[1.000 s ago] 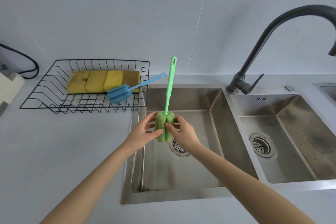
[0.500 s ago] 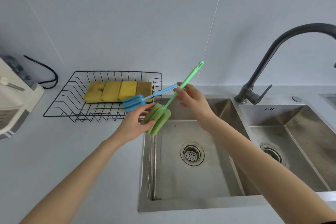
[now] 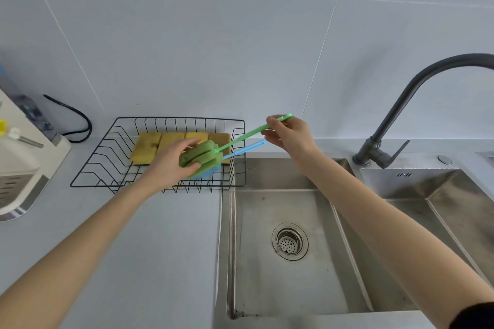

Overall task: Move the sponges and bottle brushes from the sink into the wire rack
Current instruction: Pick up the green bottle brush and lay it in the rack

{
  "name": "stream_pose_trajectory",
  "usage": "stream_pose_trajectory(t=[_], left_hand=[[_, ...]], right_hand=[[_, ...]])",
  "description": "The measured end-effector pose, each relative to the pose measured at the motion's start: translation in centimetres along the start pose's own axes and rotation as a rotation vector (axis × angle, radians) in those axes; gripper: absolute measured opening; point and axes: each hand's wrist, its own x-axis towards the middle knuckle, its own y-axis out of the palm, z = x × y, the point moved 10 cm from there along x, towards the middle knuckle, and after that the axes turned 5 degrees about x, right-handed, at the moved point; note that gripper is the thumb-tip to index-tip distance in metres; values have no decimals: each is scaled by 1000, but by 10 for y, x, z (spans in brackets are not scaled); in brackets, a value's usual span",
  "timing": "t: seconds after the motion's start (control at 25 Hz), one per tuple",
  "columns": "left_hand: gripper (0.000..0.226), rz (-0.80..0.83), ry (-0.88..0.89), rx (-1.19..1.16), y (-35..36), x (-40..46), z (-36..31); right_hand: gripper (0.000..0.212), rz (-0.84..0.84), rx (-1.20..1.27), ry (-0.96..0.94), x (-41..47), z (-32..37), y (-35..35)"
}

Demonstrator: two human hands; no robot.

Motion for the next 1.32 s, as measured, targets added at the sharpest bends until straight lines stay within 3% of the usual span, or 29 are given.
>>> stream_pose_trajectory(t=[0.28, 0.44, 0.68, 0.96, 1.32], left_hand=[[49, 94, -96, 65, 21, 25, 33], [47, 179, -128, 54, 45, 30, 48], [44, 301, -199, 56, 67, 33, 79], [42, 355, -233, 122, 86, 36, 94], [46, 373, -308, 237, 93, 38, 96]], right_hand=[[16, -75, -1, 133, 29, -46, -4], [6, -101, -66, 203, 43, -75, -13], [29, -103, -189, 287, 49, -118, -16], [8, -94, -185, 325, 44, -138, -19], [12, -63, -459, 244, 42, -123, -20]])
